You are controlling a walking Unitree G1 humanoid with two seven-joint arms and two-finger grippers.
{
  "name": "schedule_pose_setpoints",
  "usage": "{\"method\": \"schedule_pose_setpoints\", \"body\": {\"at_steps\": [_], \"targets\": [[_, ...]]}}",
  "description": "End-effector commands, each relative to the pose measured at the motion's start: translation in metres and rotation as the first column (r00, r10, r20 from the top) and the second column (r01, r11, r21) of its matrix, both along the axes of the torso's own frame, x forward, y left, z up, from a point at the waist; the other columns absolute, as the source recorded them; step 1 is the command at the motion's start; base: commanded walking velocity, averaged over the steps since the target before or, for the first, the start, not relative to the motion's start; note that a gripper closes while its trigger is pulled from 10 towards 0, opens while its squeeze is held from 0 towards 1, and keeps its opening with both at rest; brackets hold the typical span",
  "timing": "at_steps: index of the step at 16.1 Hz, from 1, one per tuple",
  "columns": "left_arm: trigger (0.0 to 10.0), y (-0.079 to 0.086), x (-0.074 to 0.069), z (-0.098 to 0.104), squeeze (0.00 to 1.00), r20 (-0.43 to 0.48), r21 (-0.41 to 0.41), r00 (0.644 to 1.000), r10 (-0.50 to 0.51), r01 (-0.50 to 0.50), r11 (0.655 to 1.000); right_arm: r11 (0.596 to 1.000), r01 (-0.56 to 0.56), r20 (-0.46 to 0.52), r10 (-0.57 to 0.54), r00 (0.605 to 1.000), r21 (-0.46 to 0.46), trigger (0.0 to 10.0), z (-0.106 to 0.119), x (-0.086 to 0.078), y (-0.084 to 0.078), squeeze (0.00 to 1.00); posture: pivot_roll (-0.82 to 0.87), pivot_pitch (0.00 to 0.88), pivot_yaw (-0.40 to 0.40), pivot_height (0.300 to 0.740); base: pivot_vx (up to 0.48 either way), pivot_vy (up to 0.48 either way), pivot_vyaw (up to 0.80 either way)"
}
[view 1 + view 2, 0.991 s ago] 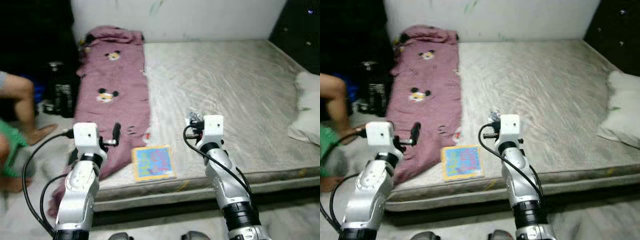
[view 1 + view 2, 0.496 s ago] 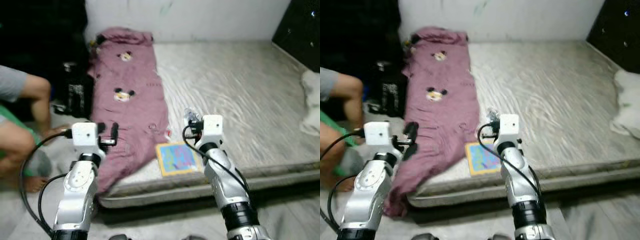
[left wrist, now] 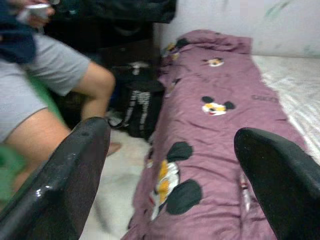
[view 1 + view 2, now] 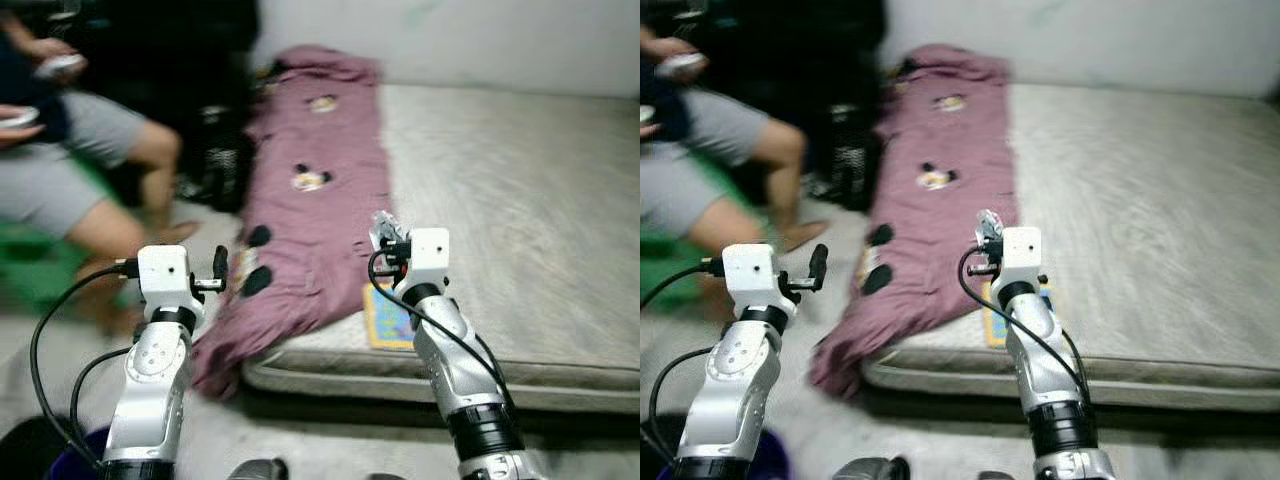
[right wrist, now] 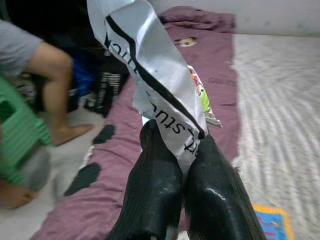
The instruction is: Clean up the room
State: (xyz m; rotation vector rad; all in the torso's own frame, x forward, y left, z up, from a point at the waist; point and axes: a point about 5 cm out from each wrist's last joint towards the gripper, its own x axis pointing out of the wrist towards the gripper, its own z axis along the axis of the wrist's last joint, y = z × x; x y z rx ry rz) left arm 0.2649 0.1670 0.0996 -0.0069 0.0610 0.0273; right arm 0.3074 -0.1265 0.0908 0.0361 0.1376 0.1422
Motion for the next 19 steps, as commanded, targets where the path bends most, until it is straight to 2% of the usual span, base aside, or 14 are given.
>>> {"method": "schedule_pose_setpoints", "body": {"at_steps": [1, 3, 4, 5, 6, 7, 11, 16, 19], "targets": [[10.0, -0.001, -0.001, 0.003, 0.0, 0.014, 0.007, 1.0, -0.007, 0.007, 1.0, 1.0, 0.002, 0.01, -0.002, 1.0, 0.003, 10.0, 0.003, 0.001, -0.001, 0.0, -0.07, 0.0, 0.001, 0.74, 0.0, 0.0, 0.8], [10.0, -0.001, -0.001, 0.003, 0.0, 0.01, 0.003, 1.0, -0.015, 0.015, 1.0, 1.0, -0.001, 0.009, 0.001, 1.0, 0.003, 10.0, 0.003, 0.001, -0.001, 0.0, -0.06, 0.0, -0.002, 0.74, 0.0, 0.0, 0.8], [10.0, -0.006, 0.0, 0.005, 0.0, 0.056, -0.006, 0.997, -0.062, 0.062, 0.998, 1.0, -0.002, 0.01, 0.002, 1.0, 0.003, 10.0, 0.003, 0.001, -0.001, 0.0, -0.06, 0.0, -0.002, 0.74, 0.0, 0.0, 0.8], [10.0, -0.007, -0.001, 0.004, 0.0, 0.04, 0.034, 0.997, -0.062, 0.06, 0.998, 1.0, -0.003, 0.01, 0.003, 1.0, 0.003, 10.0, 0.003, 0.001, -0.001, 0.0, -0.06, 0.0, -0.002, 0.74, 0.0, 0.0, 0.8], [10.0, -0.008, -0.001, 0.001, 0.0, 0.008, -0.034, 0.997, -0.079, 0.079, 0.996, 1.0, -0.005, 0.009, 0.005, 1.0, 0.003, 10.0, 0.002, 0.001, -0.001, 0.0, -0.06, 0.0, -0.003, 0.74, 0.0, 0.0, 0.8], [10.0, -0.008, -0.002, 0.0, 0.0, 0.006, -0.049, 0.996, -0.088, 0.089, 0.995, 1.0, -0.006, 0.009, 0.006, 1.0, 0.003, 10.0, 0.002, 0.001, 0.0, 0.0, -0.06, 0.0, -0.003, 0.74, 0.0, 0.0, 0.8], [10.0, -0.007, -0.003, -0.001, 0.0, 0.011, -0.045, 0.997, -0.076, 0.076, 0.996, 1.0, -0.014, 0.011, 0.013, 1.0, 0.006, 10.0, 0.002, 0.002, 0.002, 0.0, -0.06, 0.0, -0.004, 0.74, 0.0, 0.0, 0.8], [10.0, 0.001, -0.006, 0.0, 0.0, 0.027, -0.048, 1.0, -0.013, 0.014, 0.999, 0.999, -0.033, 0.011, 0.033, 0.999, 0.016, 10.0, 0.002, 0.006, 0.009, 0.0, -0.03, 0.0, -0.018, 0.74, 0.0, 0.0, 0.8], [10.0, 0.004, -0.008, 0.0, 0.0, 0.031, -0.05, 0.999, 0.008, -0.006, 0.999, 0.998, -0.057, 0.008, 0.057, 0.998, 0.017, 10.0, 0.003, 0.009, 0.014, 0.0, -0.01, 0.0, -0.041, 0.74, 0.0, 0.0, 0.0]]}}
